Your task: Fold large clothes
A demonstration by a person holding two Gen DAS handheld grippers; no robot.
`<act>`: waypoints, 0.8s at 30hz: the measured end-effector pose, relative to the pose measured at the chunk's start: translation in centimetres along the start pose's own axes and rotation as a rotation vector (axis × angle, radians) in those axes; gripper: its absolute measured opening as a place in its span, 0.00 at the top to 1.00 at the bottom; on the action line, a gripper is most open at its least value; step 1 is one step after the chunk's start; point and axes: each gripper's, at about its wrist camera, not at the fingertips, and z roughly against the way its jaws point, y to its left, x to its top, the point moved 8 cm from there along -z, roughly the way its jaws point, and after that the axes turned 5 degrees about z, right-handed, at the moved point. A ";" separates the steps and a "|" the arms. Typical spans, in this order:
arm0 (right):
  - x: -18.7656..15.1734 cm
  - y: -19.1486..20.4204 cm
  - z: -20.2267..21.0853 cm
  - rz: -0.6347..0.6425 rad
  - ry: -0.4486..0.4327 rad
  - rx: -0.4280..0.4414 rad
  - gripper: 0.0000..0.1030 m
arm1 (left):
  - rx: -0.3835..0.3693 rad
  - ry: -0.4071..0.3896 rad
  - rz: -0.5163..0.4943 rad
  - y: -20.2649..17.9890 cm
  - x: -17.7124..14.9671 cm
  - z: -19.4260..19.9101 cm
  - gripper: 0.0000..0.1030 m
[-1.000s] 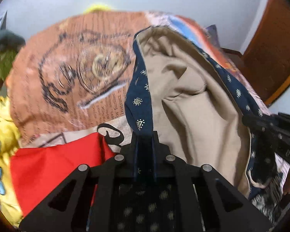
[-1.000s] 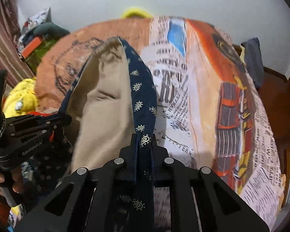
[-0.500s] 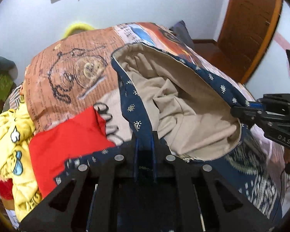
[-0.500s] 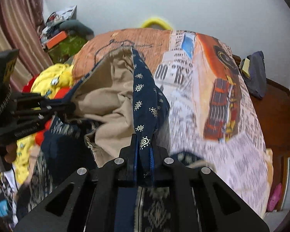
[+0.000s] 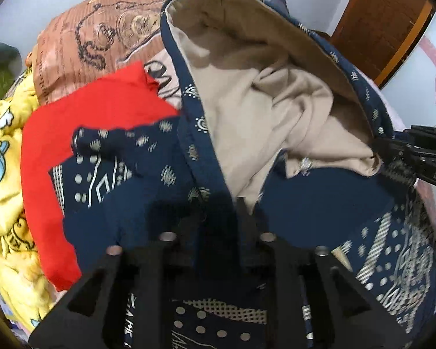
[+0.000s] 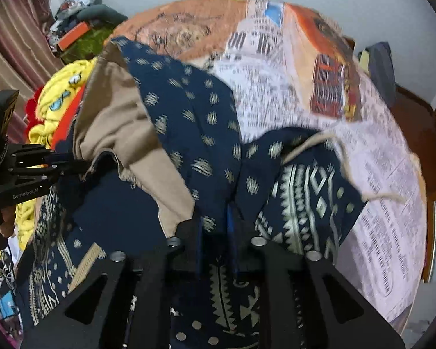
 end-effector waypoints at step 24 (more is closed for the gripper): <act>8.5 4.5 -0.3 0.093 -0.128 0.010 0.40 | -0.062 -0.127 0.140 4.6 9.1 1.4 0.43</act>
